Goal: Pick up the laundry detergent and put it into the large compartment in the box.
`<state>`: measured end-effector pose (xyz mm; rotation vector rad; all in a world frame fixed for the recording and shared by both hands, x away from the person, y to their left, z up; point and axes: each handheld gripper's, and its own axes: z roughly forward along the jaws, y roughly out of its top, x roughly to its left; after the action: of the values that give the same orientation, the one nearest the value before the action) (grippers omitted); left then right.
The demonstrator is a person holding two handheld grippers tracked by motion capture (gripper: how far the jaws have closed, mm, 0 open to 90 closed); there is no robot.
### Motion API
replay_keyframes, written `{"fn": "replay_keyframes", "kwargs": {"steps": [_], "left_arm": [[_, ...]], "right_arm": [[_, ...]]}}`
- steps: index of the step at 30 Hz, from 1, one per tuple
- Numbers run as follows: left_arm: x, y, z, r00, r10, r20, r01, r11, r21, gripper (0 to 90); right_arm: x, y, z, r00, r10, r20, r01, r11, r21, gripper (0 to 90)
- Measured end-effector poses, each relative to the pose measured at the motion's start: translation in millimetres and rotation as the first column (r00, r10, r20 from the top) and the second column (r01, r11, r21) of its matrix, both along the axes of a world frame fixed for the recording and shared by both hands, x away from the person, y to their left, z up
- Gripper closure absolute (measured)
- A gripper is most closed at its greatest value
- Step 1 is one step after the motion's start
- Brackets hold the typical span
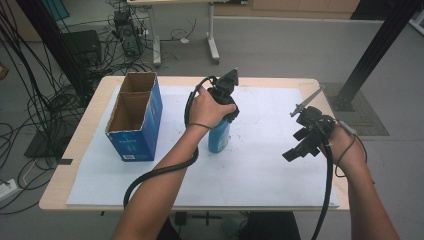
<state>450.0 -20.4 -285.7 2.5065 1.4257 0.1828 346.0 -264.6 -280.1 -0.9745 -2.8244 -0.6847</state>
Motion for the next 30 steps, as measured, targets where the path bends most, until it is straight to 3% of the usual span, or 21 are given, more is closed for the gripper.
{"fn": "replay_keyframes", "kwargs": {"steps": [30], "left_arm": [[-0.2, -0.2, 0.2, 1.0000, 0.001, 0.001, -0.001, 1.0000, 0.000, 37.2]], "right_arm": [[1.1, 1.4, -0.4, 1.0000, 0.001, 0.001, -0.001, 1.000, -0.004, 3.5]]}}
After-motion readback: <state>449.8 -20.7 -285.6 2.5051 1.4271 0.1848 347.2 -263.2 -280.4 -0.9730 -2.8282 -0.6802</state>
